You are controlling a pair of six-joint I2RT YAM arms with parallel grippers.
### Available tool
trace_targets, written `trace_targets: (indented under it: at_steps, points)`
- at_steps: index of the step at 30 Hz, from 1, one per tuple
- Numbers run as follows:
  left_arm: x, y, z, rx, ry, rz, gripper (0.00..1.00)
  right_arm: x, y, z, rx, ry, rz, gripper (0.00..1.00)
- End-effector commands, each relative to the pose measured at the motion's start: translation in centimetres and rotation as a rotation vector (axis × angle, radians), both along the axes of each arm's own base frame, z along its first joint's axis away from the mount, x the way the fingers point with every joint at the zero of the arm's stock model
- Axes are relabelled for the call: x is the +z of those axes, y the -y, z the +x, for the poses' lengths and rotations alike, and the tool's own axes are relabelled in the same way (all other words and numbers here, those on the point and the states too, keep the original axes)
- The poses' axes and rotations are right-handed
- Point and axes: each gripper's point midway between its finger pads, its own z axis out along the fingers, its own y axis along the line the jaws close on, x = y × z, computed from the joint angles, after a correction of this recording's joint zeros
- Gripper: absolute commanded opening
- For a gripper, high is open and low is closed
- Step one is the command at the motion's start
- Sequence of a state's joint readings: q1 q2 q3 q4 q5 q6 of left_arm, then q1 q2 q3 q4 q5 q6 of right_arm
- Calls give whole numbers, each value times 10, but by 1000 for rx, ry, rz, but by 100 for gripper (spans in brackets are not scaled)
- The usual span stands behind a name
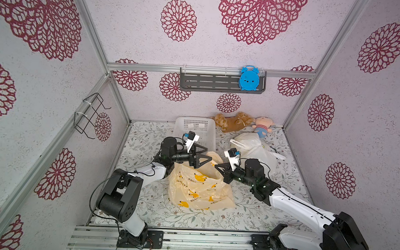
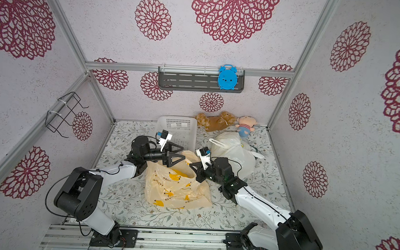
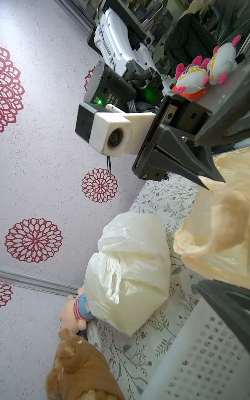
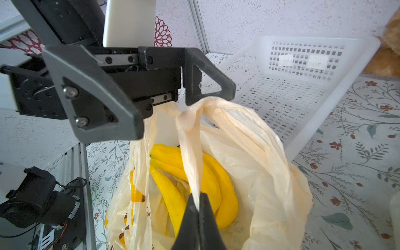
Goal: Place the banana into a plastic bag & tie a knot
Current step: Adjust the plastic bag at the center of the board.
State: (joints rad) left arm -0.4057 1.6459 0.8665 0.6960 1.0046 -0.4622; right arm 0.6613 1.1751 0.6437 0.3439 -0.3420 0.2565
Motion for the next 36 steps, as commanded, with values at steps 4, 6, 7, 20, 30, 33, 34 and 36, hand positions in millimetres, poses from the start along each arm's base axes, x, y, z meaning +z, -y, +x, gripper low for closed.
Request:
trace_targets:
  at_steps: [4,6,7,20,30,33,34,36]
  points:
    - [2,10,2,-7,18,-6,91,15,0,0,7,28,46,0]
    - [1,12,1,-16,4,4,82,15,1,1,6,27,45,0]
    - [-2,13,0,-17,-4,13,79,15,1,1,6,28,46,0]
    - [-1,11,-11,9,-7,25,45,13,3,4,-5,21,44,0]
    - [4,7,-9,161,25,185,0,12,-1,4,16,0,34,12]
    - [3,4,-6,206,28,262,0,25,1,2,28,23,23,34]
    - [2,4,-7,211,29,285,0,30,3,1,26,35,16,41]
    - [4,1,-6,221,37,314,0,38,9,4,2,61,-8,51]
